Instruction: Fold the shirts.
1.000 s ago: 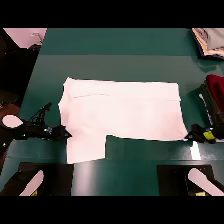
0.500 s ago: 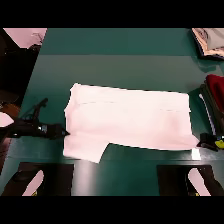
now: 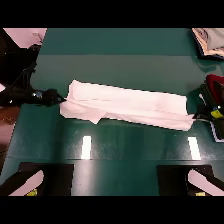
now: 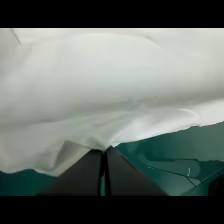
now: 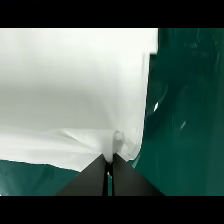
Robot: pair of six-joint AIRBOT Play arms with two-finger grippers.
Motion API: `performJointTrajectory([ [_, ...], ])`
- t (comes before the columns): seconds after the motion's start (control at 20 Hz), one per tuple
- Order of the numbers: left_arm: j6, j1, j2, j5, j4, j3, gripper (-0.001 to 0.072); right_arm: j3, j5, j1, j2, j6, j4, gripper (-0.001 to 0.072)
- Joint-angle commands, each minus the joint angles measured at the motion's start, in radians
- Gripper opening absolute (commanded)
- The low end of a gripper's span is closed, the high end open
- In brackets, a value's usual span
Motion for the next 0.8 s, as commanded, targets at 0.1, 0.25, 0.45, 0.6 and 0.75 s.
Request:
performJointTrajectory([
  [0.1, 0.105, 0.001, -0.279, 0.121, -0.103, 0.158, 0.0026, 0.19, -0.023, 0.063, -0.21, 0.049, 0.008, 0.0014],
  [0.25, 0.105, 0.001, -0.391, 0.139, -0.108, 0.237, 0.0027, 0.251, -0.024, 0.068, -0.284, 0.057, 0.032, 0.0015],
  [0.45, 0.116, 0.001, -0.473, 0.172, -0.12, 0.3, 0.0031, 0.292, -0.103, 0.036, -0.341, 0.057, 0.194, 0.0016],
  [0.6, 0.127, 0.001, -0.473, 0.228, -0.164, 0.315, 0.0574, 0.291, -0.201, -0.003, -0.352, 0.057, 0.322, 0.0513],
  [0.75, 0.128, 0.001, -0.473, 0.148, -0.165, 0.389, 0.047, 0.29, -0.133, -0.065, -0.352, 0.024, 0.355, 0.053],
])
